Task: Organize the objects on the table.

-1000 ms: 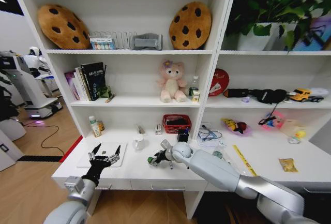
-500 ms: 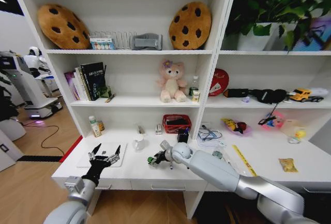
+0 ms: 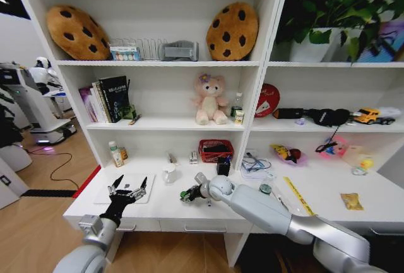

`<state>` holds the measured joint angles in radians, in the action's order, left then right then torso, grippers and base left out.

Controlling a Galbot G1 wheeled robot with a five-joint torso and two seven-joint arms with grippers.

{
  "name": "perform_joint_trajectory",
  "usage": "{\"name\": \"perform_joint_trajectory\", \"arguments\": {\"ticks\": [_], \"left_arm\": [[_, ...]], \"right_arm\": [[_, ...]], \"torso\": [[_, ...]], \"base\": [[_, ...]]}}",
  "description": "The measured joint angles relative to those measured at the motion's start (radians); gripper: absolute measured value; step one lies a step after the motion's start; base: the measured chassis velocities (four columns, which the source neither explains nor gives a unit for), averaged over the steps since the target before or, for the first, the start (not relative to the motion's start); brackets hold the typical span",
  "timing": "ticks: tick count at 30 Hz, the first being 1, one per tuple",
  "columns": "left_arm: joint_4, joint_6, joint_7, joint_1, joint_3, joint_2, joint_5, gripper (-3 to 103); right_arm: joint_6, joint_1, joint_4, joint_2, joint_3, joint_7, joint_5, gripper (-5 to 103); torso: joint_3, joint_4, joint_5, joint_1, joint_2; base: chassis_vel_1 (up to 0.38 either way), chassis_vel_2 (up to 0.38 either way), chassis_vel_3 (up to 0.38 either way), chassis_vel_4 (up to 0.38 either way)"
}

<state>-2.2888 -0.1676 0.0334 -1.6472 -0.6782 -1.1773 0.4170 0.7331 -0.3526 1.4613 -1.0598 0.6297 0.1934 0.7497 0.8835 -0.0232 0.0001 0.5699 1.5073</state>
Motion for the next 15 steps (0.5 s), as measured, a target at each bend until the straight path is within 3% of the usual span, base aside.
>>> {"name": "perform_joint_trajectory", "arguments": {"ticks": [6,9,11,12,15], "left_arm": [[0.0,0.0,0.0,0.0,0.0,0.0,0.0,100],[0.0,0.0,0.0,0.0,0.0,0.0,0.0,100],[0.0,0.0,0.0,0.0,0.0,0.0,0.0,100],[0.0,0.0,0.0,0.0,0.0,0.0,0.0,100],[0.0,0.0,0.0,0.0,0.0,0.0,0.0,100]], "right_arm": [[0.0,-0.004,0.007,0.013,-0.003,0.0,0.0,54],[0.0,-0.01,0.01,0.015,-0.007,0.001,0.0,43],[0.0,-0.012,0.01,0.013,-0.008,0.001,-0.001,43],[0.0,-0.013,0.01,0.012,-0.008,0.0,0.0,34],[0.0,-0.013,0.009,0.009,-0.009,-0.002,0.002,33]], "torso": [[0.0,0.0,0.0,0.0,0.0],[0.0,0.0,0.0,0.0,0.0],[0.0,0.0,0.0,0.0,0.0],[0.0,0.0,-0.0001,0.0,0.0],[0.0,-0.0001,-0.0002,0.0,0.0]], "base": [[0.0,0.0,0.0,0.0],[0.0,0.0,0.0,0.0],[0.0,0.0,0.0,0.0],[0.0,0.0,0.0,0.0],[0.0,0.0,0.0,0.0]]}}
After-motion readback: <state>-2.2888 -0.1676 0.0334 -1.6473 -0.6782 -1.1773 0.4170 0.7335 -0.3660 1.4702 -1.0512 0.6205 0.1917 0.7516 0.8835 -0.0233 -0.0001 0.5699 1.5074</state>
